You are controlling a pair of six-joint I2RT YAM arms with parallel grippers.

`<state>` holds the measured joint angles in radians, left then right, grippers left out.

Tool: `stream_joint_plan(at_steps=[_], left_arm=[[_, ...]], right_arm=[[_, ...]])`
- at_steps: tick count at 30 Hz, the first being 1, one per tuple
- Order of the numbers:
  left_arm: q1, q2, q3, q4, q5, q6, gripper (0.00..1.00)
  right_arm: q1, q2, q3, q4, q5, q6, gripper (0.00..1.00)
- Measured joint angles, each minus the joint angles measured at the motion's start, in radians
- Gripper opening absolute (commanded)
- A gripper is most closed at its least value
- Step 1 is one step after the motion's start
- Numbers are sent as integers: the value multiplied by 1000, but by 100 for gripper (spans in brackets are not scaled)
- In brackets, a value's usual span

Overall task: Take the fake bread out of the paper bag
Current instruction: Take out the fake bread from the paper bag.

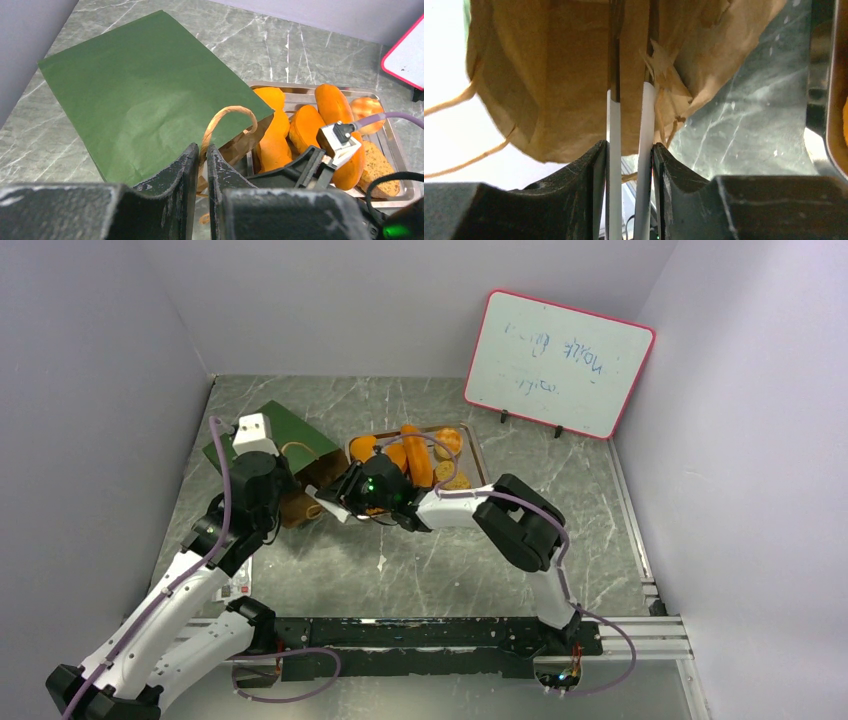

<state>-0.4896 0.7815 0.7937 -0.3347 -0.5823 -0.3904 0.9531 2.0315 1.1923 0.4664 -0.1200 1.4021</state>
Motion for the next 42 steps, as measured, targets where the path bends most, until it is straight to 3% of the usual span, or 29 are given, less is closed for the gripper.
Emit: stream_joint_plan(at_steps=[42], left_arm=[[0, -5, -4, 0, 56, -1, 7]], right_arm=[[-40, 256, 231, 62, -55, 129, 36]])
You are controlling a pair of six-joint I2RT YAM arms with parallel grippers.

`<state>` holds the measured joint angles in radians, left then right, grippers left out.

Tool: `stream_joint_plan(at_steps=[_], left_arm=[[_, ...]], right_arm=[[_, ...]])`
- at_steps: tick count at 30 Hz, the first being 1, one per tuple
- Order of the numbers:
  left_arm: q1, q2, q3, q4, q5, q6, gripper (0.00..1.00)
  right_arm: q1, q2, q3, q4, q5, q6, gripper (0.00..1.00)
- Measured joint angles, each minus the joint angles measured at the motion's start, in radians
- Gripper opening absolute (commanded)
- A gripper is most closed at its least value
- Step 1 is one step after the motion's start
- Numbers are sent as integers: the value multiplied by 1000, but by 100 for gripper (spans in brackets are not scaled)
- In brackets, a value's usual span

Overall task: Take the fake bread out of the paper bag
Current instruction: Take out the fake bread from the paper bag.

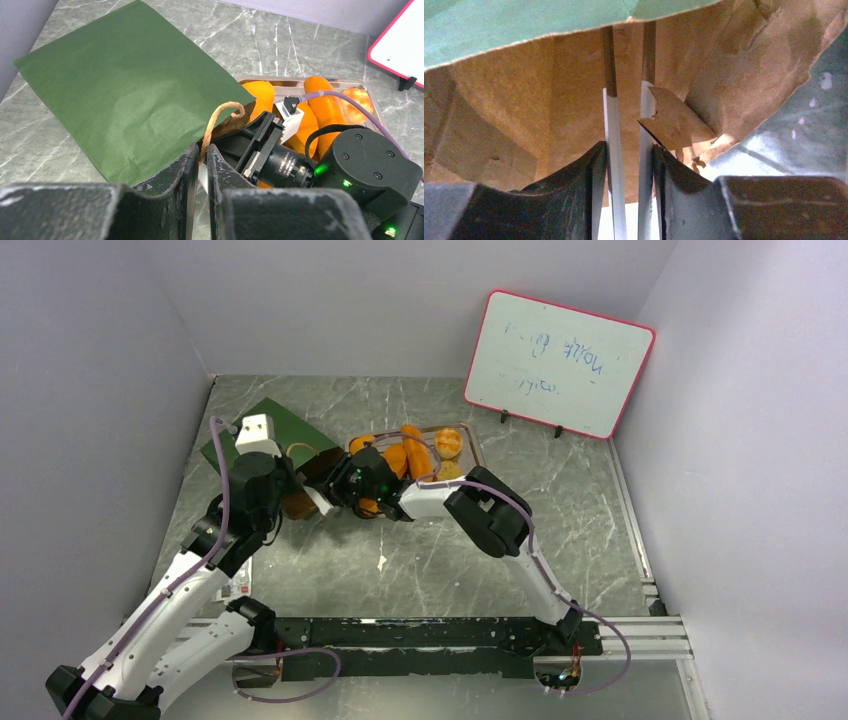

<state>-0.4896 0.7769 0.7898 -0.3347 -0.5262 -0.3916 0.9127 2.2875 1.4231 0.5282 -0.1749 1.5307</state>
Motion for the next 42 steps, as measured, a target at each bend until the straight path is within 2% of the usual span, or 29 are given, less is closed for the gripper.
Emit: stream_joint_plan(at_steps=[18, 20, 24, 29, 35, 42], left_arm=[[0, 0, 0, -6, 25, 0, 7], [0, 1, 0, -8, 26, 0, 7], [0, 5, 0, -9, 30, -1, 9], [0, 14, 0, -12, 33, -2, 20], [0, 35, 12, -40, 34, -2, 32], [0, 39, 51, -90, 34, -2, 36]], right_arm=[[-10, 101, 95, 69, -23, 45, 36], [-12, 117, 107, 76, -27, 48, 33], [-16, 132, 113, 89, -36, 60, 16], [-20, 132, 100, 103, -37, 71, 1], [-23, 89, 15, 131, -28, 62, 0], [-22, -41, -123, 135, -10, 49, 0]])
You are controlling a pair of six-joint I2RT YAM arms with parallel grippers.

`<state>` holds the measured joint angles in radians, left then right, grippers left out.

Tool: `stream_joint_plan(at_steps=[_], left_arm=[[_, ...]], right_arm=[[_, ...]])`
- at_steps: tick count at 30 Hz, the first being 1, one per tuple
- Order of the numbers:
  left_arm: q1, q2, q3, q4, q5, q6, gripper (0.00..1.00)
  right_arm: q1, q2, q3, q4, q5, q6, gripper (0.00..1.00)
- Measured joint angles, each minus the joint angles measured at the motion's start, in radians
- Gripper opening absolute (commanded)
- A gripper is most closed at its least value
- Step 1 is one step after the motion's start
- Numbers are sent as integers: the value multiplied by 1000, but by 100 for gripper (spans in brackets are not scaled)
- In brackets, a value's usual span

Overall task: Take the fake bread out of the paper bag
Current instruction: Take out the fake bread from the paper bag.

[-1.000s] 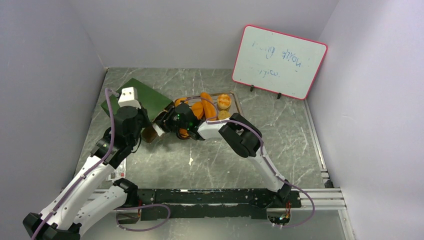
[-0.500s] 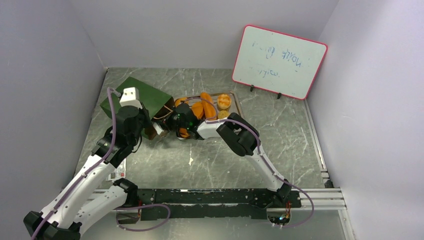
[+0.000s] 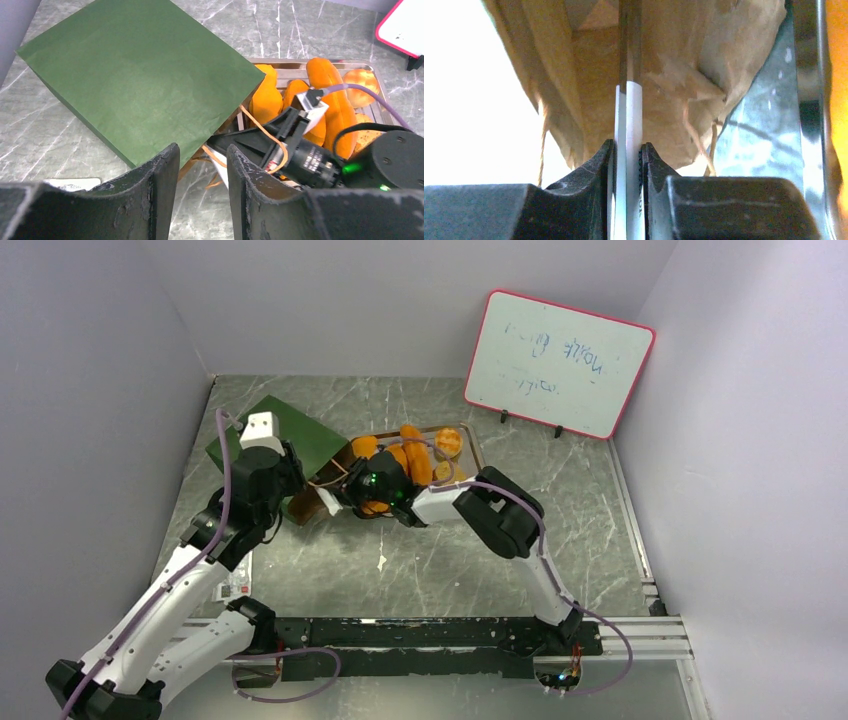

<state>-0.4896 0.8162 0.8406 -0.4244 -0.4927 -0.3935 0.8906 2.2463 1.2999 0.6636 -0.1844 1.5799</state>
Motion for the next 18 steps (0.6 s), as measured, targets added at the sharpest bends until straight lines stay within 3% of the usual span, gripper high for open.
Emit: stream_joint_plan(at_steps=[18], left_arm=[[-37, 56, 56, -111, 97, 28, 51]], right_arm=[[7, -331, -377, 11, 31, -47, 0]])
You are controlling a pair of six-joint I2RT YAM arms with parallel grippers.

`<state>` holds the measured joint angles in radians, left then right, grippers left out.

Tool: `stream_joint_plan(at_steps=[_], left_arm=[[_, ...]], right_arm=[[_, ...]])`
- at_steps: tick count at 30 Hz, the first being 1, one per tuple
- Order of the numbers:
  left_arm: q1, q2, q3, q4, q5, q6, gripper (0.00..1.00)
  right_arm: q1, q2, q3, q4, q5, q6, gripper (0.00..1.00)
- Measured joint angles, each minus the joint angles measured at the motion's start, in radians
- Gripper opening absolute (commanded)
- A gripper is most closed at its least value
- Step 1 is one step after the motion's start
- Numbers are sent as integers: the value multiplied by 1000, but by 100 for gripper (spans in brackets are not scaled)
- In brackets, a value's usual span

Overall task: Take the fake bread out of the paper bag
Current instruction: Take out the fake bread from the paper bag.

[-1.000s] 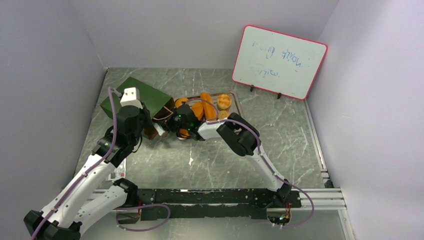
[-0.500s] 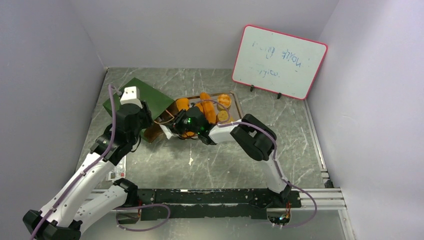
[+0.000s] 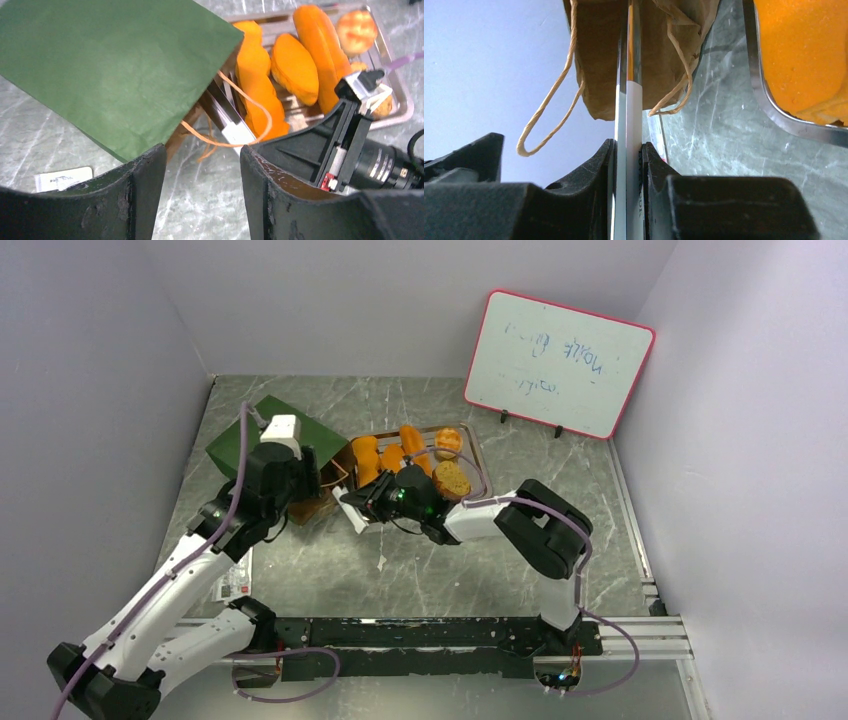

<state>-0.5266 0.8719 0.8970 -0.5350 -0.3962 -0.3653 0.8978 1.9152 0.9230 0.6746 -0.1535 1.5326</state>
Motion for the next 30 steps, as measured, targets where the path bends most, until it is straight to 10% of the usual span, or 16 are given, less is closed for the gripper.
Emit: stream_joint_plan(at_steps=[12, 30], left_arm=[[-216, 111, 30, -95, -51, -25, 56], [-237, 267, 25, -24, -231, -18, 57]], right_arm=[[0, -59, -18, -8, 8, -24, 0], [-2, -82, -34, -27, 2, -34, 0]])
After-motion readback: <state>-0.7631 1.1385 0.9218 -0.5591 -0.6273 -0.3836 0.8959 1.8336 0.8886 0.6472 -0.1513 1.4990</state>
